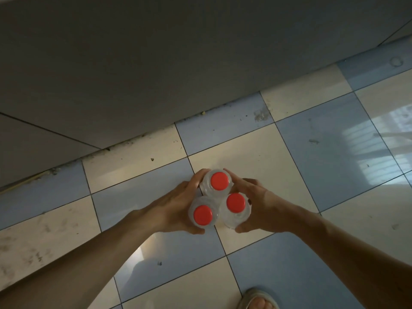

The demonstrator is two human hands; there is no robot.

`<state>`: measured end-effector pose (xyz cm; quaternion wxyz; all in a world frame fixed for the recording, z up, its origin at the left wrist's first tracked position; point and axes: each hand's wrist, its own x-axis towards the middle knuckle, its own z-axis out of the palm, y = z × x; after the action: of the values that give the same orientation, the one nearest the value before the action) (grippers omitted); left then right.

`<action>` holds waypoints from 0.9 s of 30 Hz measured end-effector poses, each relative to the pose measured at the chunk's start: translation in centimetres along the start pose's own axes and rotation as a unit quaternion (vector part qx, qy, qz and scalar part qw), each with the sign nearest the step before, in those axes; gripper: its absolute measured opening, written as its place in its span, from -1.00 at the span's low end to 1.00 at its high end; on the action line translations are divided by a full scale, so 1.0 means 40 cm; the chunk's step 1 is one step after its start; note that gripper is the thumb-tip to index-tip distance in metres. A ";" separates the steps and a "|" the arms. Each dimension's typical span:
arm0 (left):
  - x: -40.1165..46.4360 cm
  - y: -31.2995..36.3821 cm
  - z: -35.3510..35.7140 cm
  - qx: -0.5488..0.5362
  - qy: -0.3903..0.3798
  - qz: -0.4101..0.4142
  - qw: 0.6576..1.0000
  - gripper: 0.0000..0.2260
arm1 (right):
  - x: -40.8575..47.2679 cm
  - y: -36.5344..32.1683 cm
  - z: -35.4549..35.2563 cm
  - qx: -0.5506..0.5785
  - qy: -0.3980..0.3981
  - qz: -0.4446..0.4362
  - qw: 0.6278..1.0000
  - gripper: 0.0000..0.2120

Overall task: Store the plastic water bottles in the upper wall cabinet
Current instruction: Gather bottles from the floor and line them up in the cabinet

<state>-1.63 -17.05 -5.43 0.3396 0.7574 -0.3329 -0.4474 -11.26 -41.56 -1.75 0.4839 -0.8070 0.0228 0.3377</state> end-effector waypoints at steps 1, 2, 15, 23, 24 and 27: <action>0.000 0.001 -0.003 -0.012 -0.001 0.002 1.000 0.11 | 0.006 0.000 -0.001 0.002 0.001 -0.015 1.000 0.15; 0.000 0.008 -0.008 -0.021 0.004 0.003 1.000 0.09 | 0.012 0.000 -0.005 0.004 0.002 -0.024 1.000 0.13; -0.102 0.201 -0.058 -0.174 0.032 -0.036 0.984 -0.29 | -0.078 -0.137 -0.052 0.231 0.002 -0.023 0.973 -0.39; -0.317 0.366 -0.170 -0.360 0.054 -0.076 0.928 -0.50 | -0.163 -0.439 -0.012 0.385 0.084 -0.010 0.919 -0.48; -0.344 0.388 -0.190 -0.364 0.067 -0.076 0.926 -0.50 | -0.168 -0.480 -0.012 0.387 0.097 -0.011 0.917 -0.48; -0.432 0.461 -0.256 -0.366 0.094 -0.075 0.923 -0.51 | -0.195 -0.600 -0.015 0.388 0.109 -0.016 0.915 -0.46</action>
<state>-2.60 -10.95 21.12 0.5883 0.6414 -0.0544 -0.4895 -8.23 -31.56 21.22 0.7589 -0.5877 0.1915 0.2048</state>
